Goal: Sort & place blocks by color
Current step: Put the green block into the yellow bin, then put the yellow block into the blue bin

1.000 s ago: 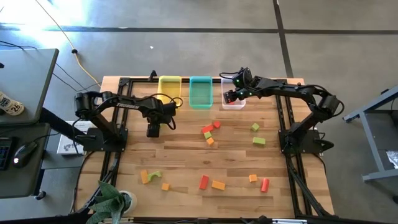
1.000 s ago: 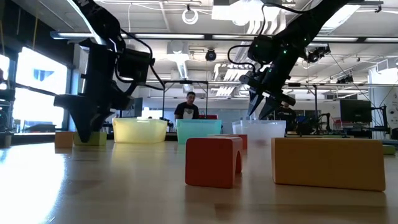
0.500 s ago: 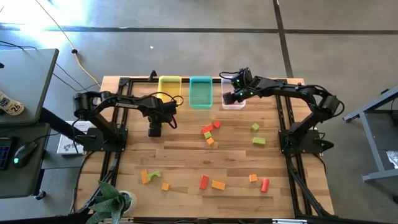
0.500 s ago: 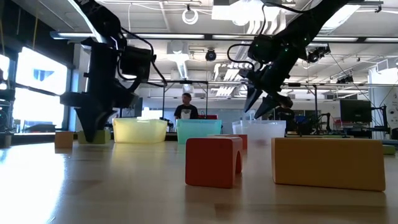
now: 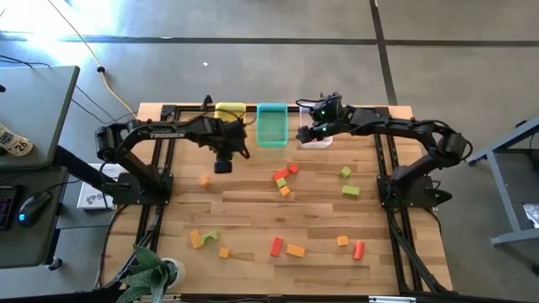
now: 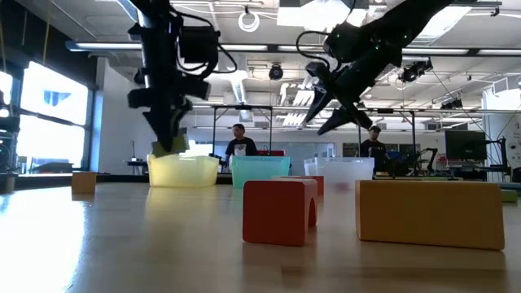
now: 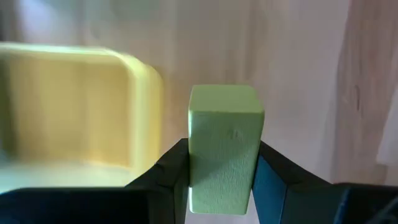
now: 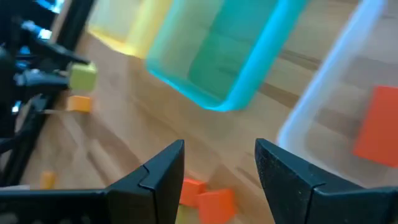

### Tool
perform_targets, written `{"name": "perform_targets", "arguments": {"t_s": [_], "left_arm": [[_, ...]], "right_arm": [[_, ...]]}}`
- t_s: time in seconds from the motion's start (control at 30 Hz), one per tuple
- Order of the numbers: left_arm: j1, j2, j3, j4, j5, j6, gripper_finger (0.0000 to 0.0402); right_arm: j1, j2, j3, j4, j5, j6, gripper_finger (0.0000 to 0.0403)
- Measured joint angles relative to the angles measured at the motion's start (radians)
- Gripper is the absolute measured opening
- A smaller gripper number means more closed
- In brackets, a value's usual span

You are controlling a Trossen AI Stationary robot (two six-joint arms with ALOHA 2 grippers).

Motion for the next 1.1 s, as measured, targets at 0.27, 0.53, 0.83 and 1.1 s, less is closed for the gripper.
{"name": "perform_targets", "arguments": {"t_s": [0.27, 0.53, 0.83, 1.1], "left_arm": [[0.100, -0.002, 0.086, 0.053, -0.012, 0.031, 0.0103], [0.219, 0.003, 0.086, 0.127, -0.030, 0.118, 0.0108], [0.291, 0.003, 0.086, 0.138, -0.032, 0.194, 0.0153], [0.291, 0.003, 0.086, 0.186, -0.029, 0.150, 0.0170]], "right_arm": [[0.130, -0.002, 0.000, 0.022, 0.026, 0.098, 0.0183], [0.265, -0.002, 0.000, 0.022, 0.132, 0.201, 0.0183], [0.407, -0.001, 0.000, 0.024, 0.243, 0.331, 0.0183], [0.499, -0.001, 0.000, 0.023, 0.357, 0.418, 0.0183]]}}
